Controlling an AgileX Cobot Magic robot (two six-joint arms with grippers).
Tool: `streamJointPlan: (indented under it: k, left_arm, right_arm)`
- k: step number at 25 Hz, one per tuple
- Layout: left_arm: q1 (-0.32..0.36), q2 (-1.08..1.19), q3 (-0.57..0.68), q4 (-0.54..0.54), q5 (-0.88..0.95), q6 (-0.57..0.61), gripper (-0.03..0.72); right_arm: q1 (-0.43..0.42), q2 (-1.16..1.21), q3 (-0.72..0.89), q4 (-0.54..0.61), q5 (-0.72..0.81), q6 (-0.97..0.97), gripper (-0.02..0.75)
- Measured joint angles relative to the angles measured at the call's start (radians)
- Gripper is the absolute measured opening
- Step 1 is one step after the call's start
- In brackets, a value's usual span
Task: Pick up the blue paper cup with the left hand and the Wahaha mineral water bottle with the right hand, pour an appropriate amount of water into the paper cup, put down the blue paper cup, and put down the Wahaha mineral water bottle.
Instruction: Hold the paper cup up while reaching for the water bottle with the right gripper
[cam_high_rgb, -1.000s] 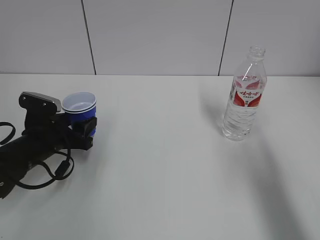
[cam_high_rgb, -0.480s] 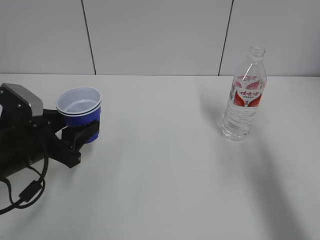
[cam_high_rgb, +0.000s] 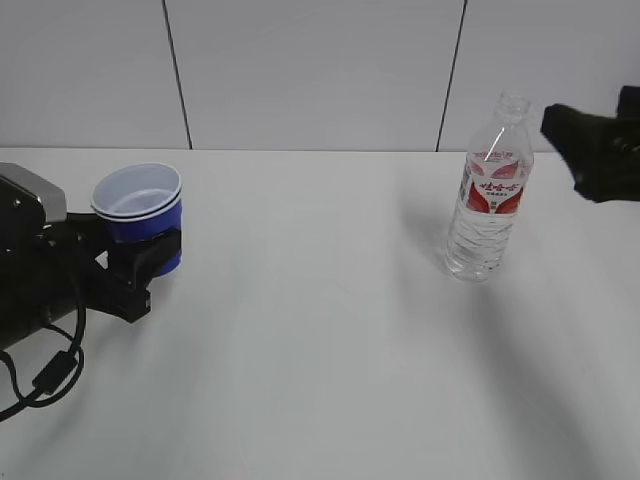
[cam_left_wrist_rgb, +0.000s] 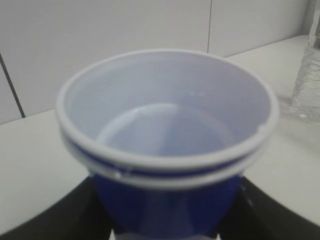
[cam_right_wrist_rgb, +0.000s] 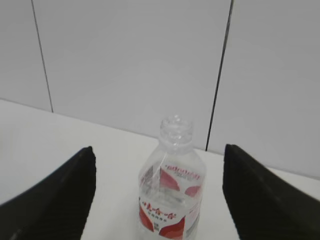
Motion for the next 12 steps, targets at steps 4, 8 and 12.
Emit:
streamJointPlan:
  k: [4, 8, 12]
  left_arm:
    - [0.0, 0.0, 0.0, -0.002, 0.0, 0.0, 0.428]
    - [0.0, 0.0, 0.0, -0.002, 0.0, 0.0, 0.428]
    - [0.0, 0.0, 0.0, -0.002, 0.0, 0.0, 0.428]
  right_arm:
    - [0.0, 0.102, 0.0, 0.017, -0.035, 0.0, 0.575]
    - [0.0, 0.152, -0.002, 0.041, -0.068, 0.0, 0.512]
    - [0.0, 0.178, -0.002, 0.015, -0.088, 0.0, 0.489]
